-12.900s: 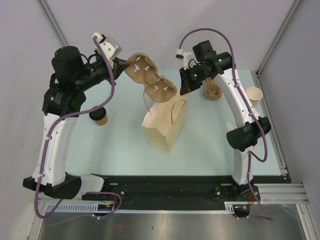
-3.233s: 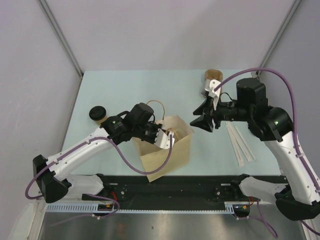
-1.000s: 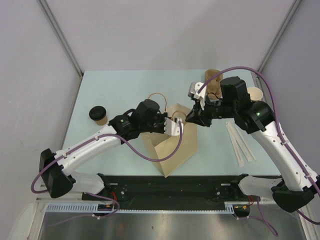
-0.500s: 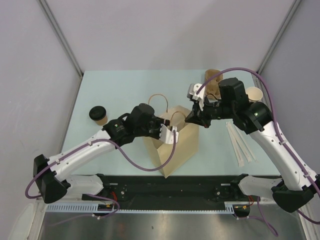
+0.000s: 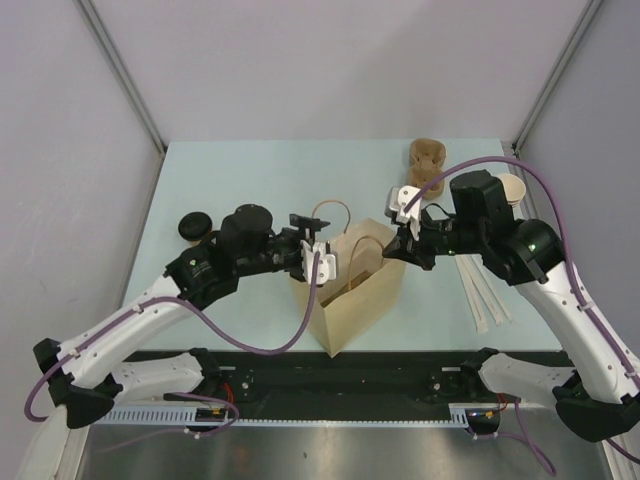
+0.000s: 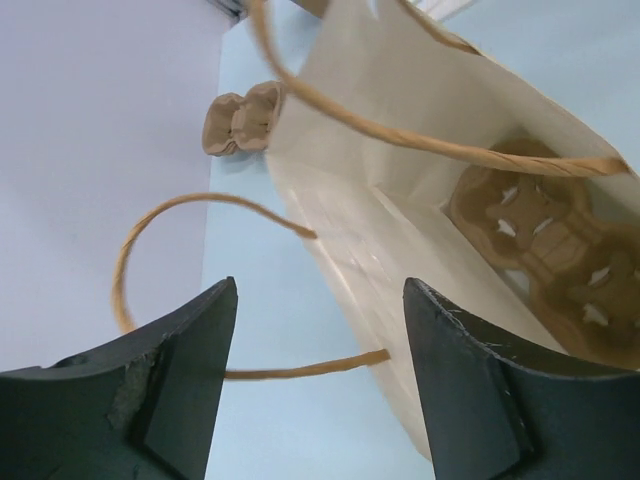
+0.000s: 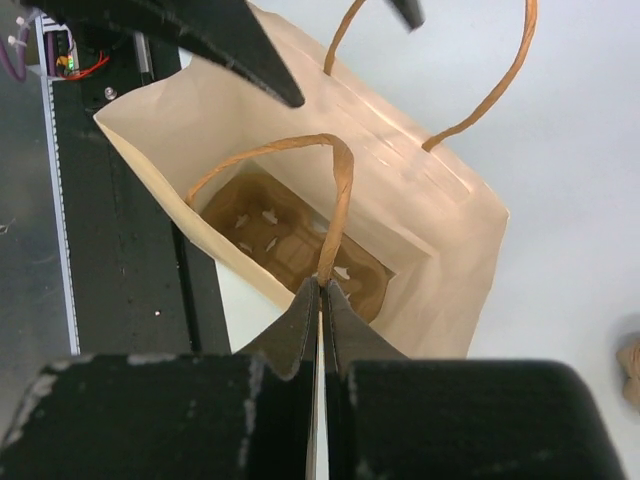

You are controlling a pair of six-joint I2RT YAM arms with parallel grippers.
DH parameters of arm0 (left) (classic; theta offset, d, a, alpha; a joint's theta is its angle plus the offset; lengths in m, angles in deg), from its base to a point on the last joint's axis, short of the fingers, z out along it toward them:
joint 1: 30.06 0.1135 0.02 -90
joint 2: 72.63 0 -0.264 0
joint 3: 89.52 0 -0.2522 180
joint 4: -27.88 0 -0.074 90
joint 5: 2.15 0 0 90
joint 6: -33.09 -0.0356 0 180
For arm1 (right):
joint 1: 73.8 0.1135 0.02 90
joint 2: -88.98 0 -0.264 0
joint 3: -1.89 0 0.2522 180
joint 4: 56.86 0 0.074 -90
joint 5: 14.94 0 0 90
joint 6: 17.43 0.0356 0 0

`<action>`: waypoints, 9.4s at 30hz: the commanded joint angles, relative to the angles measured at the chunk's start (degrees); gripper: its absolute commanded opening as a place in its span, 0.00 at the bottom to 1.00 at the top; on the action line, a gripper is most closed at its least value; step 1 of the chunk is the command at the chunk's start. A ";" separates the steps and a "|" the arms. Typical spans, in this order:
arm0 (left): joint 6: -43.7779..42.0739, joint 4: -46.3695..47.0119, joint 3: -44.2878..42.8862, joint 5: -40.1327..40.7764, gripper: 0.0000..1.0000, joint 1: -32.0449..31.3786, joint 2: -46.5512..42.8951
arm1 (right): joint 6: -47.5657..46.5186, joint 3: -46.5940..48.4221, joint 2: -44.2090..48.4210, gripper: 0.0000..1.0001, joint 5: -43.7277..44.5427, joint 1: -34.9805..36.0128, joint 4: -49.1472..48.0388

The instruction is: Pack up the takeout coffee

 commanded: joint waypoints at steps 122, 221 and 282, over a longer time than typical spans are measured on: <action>54.64 -2.98 -16.27 -13.03 1.00 23.91 2.45 | -32.52 -12.88 14.62 0.81 22.53 -0.84 -12.90; 57.90 -19.60 -21.47 3.14 0.99 67.61 41.48 | 21.56 -1.55 -6.47 1.00 25.71 -23.69 -11.60; 56.67 -16.96 -18.57 1.64 0.93 67.44 42.01 | 22.87 -2.60 -5.50 1.00 24.04 -24.66 -11.43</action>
